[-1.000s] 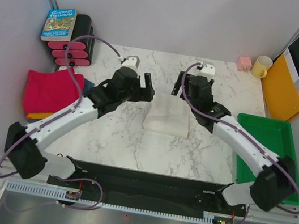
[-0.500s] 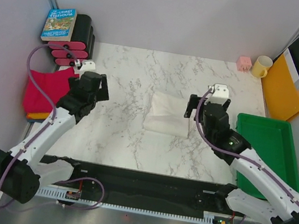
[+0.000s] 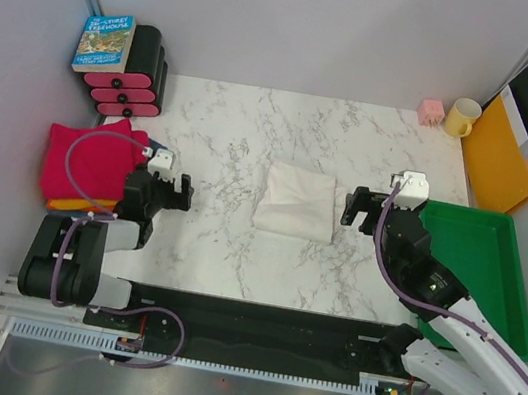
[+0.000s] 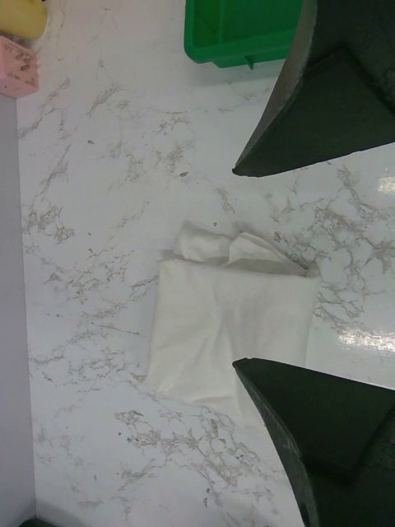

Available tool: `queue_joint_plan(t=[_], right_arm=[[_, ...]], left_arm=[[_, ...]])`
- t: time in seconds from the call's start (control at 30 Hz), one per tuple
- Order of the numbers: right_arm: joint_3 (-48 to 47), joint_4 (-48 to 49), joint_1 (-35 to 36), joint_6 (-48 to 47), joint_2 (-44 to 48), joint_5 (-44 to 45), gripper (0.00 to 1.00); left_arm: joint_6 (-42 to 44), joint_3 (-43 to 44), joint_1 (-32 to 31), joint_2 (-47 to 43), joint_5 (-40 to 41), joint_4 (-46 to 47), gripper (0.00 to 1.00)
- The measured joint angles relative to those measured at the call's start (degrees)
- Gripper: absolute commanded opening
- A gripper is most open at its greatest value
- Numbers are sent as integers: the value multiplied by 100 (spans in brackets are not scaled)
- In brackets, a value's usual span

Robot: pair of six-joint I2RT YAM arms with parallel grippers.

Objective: Fold and stack the t-shirts
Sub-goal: Put the neatly folded tshirt into the corner of the board with the left arm

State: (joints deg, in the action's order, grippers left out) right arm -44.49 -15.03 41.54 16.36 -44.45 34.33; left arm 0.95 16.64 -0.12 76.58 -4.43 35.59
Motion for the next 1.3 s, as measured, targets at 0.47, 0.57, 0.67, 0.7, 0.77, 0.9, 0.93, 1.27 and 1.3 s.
queue_joint_plan(t=[0.47, 0.57, 0.67, 0.7, 0.77, 0.9, 0.93, 1.27, 1.3], right_arm=[[623, 63, 26, 597, 146, -236, 98], [623, 225, 26, 662, 44, -286, 98], [623, 426, 26, 748, -48, -315, 98], [623, 490, 26, 782, -70, -332, 98], [623, 566, 26, 868, -105, -367, 98], [623, 608, 48, 1056, -140, -470, 98], [623, 608, 68, 1091, -138, -474, 98], [621, 645, 223, 1196, -188, -483, 98], [619, 673, 223, 1198, -247, -492, 98]], left_arm=[[-20, -411, -83, 605, -188, 2420, 100], [-146, -538, -153, 592, 286, 2752, 100], [-275, -748, -162, 570, 645, 2994, 100], [-304, -813, -162, 570, 743, 3095, 100], [-350, -999, -162, 560, 887, 3348, 100], [-363, -1340, -258, 693, 992, 3609, 100], [-350, -1351, -299, 732, 960, 3611, 100], [-116, -431, -415, 612, 485, 3053, 100], [-111, -431, -411, 610, 470, 3036, 100]])
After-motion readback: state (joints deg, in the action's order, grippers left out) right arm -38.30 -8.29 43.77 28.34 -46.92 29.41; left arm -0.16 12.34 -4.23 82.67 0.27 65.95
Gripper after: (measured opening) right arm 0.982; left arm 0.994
